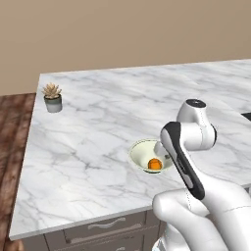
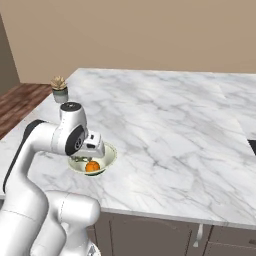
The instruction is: Take the tangerine, orange, and fish from the freezer and place them in the bowl on the counter.
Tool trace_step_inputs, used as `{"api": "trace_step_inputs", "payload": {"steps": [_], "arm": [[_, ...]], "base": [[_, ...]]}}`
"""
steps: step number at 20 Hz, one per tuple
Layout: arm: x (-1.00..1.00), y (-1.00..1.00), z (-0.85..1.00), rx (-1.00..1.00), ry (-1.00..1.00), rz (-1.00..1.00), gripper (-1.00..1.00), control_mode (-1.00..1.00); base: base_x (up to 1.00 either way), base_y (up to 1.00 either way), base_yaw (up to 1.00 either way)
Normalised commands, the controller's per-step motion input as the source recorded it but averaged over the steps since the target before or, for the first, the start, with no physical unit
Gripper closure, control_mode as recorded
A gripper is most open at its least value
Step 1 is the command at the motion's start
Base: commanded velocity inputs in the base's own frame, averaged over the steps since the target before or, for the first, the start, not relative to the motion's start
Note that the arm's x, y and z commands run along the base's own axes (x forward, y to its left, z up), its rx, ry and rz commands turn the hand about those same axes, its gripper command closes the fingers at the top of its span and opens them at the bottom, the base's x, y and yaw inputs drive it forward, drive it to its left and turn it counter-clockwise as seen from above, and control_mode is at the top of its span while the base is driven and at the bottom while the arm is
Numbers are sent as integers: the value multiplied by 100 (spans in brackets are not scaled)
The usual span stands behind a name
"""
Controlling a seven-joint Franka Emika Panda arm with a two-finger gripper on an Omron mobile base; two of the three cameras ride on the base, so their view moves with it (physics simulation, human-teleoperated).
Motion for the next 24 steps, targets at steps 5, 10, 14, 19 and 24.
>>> {"api": "trace_step_inputs", "payload": {"steps": [5,10,14,19,24], "arm": [[43,-9,-47,0,0,1,100,-100],[54,-2,-30,0,0,0,100,-100],[64,-1,-18,0,0,0,100,-100],[46,-4,-21,0,0,0,100,-100],[28,-2,-28,0,0,0,100,-100]], "base": [[0,0,0],[0,0,0],[0,0,0],[0,0,0],[0,0,0]]}}
